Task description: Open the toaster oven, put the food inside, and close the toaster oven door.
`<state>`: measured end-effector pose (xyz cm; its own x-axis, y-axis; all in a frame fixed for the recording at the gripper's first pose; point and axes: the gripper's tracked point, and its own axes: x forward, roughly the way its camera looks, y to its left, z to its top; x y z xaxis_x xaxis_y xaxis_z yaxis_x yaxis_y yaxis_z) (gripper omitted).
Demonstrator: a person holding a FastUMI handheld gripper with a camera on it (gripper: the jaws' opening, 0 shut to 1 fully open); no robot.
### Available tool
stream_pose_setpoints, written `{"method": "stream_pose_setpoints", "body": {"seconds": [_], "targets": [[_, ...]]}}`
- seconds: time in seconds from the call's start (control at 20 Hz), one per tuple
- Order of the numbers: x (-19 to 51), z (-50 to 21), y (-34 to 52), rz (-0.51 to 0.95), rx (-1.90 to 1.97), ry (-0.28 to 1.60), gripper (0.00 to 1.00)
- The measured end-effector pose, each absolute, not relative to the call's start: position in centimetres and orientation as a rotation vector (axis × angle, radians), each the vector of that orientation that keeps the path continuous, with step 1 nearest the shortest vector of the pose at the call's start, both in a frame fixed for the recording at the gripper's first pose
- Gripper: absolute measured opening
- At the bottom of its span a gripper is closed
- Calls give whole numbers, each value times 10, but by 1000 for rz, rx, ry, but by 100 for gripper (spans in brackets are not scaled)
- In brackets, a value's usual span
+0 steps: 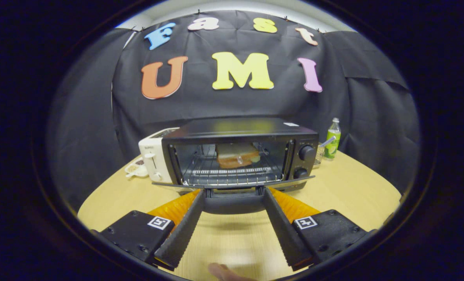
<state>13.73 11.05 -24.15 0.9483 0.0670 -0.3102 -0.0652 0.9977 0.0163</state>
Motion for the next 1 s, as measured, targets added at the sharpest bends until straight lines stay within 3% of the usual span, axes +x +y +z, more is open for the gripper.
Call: {"method": "stream_pose_setpoints", "body": {"seconds": [0.35,1.0], "targets": [[162,-216,117,104,-20,157,99],[80,-110,77,51,56,162,99]]}}
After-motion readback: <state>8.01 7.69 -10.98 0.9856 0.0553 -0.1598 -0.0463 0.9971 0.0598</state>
